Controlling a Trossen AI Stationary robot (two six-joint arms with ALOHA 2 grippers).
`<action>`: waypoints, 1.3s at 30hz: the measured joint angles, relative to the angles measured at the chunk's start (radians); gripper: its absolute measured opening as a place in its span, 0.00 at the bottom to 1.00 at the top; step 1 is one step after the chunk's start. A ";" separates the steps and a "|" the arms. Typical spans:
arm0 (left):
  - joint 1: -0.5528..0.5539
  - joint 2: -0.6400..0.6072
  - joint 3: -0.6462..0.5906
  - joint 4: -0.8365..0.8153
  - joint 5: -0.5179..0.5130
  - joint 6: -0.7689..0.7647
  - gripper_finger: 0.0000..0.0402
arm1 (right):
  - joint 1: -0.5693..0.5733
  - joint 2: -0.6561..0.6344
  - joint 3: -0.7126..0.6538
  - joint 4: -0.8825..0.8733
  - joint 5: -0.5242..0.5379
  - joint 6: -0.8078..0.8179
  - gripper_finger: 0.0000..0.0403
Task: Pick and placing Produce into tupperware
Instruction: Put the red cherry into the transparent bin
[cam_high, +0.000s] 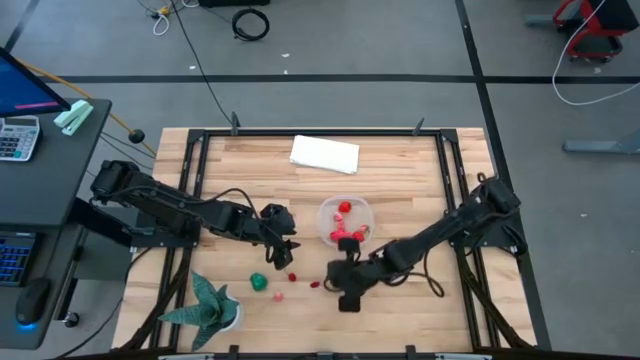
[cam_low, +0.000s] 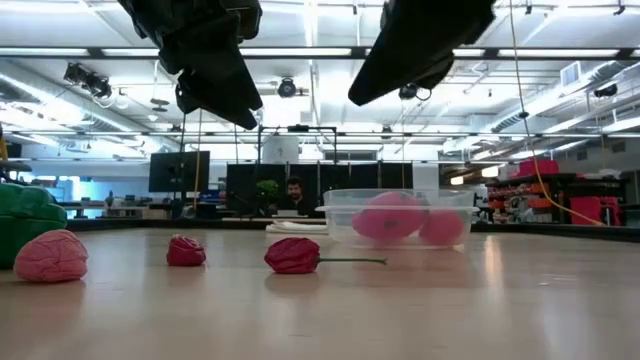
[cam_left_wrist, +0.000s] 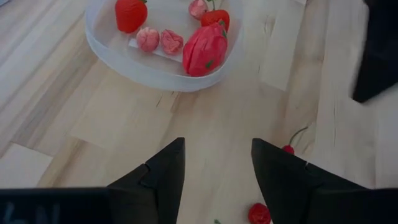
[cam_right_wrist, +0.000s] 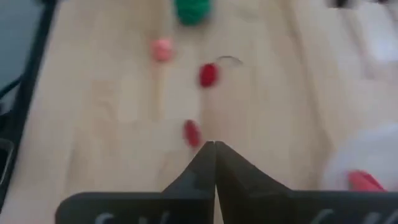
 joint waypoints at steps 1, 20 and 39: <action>0.000 0.000 0.000 0.000 0.000 0.000 0.47 | 0.007 0.014 0.000 0.027 0.000 -0.024 0.04; 0.000 0.000 0.000 -0.021 0.000 0.002 0.45 | -0.031 0.315 0.000 0.329 -0.035 -0.061 0.53; 0.000 0.000 0.000 -0.042 0.000 0.000 0.43 | -0.050 0.094 -0.003 0.030 0.153 -0.084 0.09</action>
